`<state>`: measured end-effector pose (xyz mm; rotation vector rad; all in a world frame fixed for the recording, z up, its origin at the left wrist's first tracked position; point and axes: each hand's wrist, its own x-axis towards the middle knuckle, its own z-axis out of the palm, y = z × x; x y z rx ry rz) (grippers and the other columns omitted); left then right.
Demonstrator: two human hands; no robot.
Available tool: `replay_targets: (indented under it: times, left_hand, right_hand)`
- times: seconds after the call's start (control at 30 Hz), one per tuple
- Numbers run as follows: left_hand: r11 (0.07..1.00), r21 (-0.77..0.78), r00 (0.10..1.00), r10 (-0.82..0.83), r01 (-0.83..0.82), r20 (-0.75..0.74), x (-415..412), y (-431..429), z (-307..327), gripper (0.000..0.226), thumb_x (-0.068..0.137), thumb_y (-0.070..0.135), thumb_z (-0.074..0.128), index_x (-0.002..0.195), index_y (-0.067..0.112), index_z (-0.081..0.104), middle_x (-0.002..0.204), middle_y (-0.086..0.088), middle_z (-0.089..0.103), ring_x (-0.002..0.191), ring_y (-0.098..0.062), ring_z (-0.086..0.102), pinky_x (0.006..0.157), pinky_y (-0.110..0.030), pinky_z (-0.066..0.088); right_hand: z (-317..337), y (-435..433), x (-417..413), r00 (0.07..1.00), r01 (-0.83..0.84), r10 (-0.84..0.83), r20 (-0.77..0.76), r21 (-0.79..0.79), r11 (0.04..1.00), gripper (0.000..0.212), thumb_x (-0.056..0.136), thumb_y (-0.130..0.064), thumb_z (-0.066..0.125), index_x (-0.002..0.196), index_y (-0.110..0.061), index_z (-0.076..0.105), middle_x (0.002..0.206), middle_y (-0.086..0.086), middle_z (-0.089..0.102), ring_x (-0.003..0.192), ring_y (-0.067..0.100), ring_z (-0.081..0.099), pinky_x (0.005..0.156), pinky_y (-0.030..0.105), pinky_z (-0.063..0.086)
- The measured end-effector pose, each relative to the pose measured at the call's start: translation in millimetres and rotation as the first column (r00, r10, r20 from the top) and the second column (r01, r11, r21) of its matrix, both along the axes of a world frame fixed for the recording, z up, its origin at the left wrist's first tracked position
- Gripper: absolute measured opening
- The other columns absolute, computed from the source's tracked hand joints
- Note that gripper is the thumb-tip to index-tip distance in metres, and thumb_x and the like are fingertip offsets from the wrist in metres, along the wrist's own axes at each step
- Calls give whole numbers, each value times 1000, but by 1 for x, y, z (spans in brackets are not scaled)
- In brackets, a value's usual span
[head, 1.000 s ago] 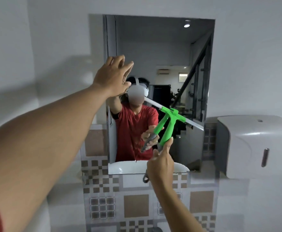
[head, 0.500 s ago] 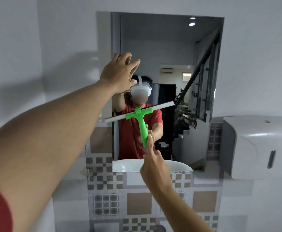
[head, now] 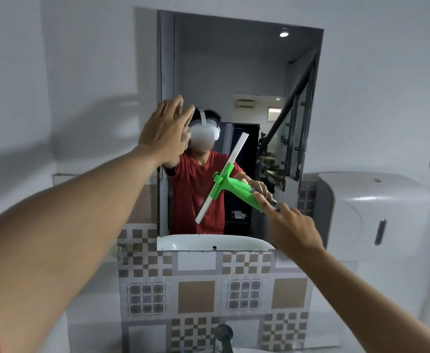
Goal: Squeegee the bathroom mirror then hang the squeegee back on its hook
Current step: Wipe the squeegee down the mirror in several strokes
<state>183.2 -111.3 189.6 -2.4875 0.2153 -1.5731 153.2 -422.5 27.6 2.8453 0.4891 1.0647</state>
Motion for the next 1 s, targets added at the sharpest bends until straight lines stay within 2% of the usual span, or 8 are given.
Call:
replay_targets:
  times: [0.07, 0.2, 0.33, 0.43, 0.63, 0.7, 0.83, 1.0]
  left_hand:
    - [999, 51, 999, 6, -3, -49, -6, -3, -13, 66, 89, 33, 63, 149, 15, 43, 153, -19, 37, 134, -40, 40, 109, -51, 45]
    - [998, 52, 993, 26, -20, -114, -5, -7, -24, 74, 85, 38, 74, 150, 15, 46, 159, -16, 30, 142, -38, 31, 113, -52, 43]
    - [997, 67, 992, 36, -28, -118, -4, -8, -23, 79, 82, 36, 78, 150, 16, 44, 158, -16, 32, 140, -39, 33, 109, -55, 45]
    - [997, 67, 993, 55, -48, -107, -6, -4, -18, 75, 81, 36, 79, 146, 15, 48, 158, -16, 32, 140, -40, 32, 107, -57, 46]
    - [997, 58, 997, 48, -45, -63, -9, 7, -17, 72, 81, 38, 77, 143, 12, 51, 158, -17, 31, 140, -40, 32, 108, -57, 46]
    - [996, 84, 992, 42, -32, -120, -1, 10, -38, 74, 82, 38, 77, 146, 14, 48, 158, -17, 30, 141, -41, 32, 107, -59, 46]
    - [996, 88, 993, 23, -13, -115, 0, 7, -37, 76, 83, 40, 76, 148, 15, 46, 160, -16, 28, 142, -40, 30, 109, -57, 45]
    - [997, 79, 996, 23, -17, -85, 2, 2, -33, 70, 84, 38, 74, 145, 11, 51, 160, -17, 29, 143, -40, 30, 111, -54, 43]
  right_hand:
    - [-4, -12, 1, 1000, 29, -29, 6, 37, 999, 82, 96, -10, 46, 160, -37, 3, 118, 15, 63, 90, 35, 67, 60, 41, 50]
    - [-29, -21, 4, 998, 51, -45, -33, 178, 983, 91, 91, -8, 56, 160, -37, 4, 98, 11, 63, 70, 29, 63, 54, 40, 54]
    - [-59, -21, 3, 991, 104, -68, -120, 331, 938, 95, 90, -6, 57, 159, -38, 0, 88, 8, 59, 62, 24, 58, 50, 37, 53]
    - [-72, -8, 0, 986, 106, -42, -159, 426, 898, 90, 95, -8, 56, 161, -35, 1, 92, 7, 60, 61, 18, 53, 47, 30, 43]
    - [-100, 24, -11, 966, 124, 39, -256, 590, 798, 89, 96, -3, 55, 162, -29, 0, 114, 10, 70, 70, 15, 58, 46, 23, 42]
    - [-129, 44, -18, 940, 184, 46, -339, 615, 767, 93, 96, -3, 57, 161, -29, -4, 115, 10, 70, 77, 17, 62, 51, 26, 49]
    - [-136, 53, -20, 931, 222, 60, -359, 692, 687, 94, 95, -2, 55, 161, -30, -6, 111, 12, 72, 78, 21, 67, 63, 38, 62]
    - [-133, 67, -25, 923, 233, 119, -366, 776, 586, 95, 94, 1, 55, 160, -30, -5, 110, 16, 70, 73, 23, 67, 63, 44, 63]
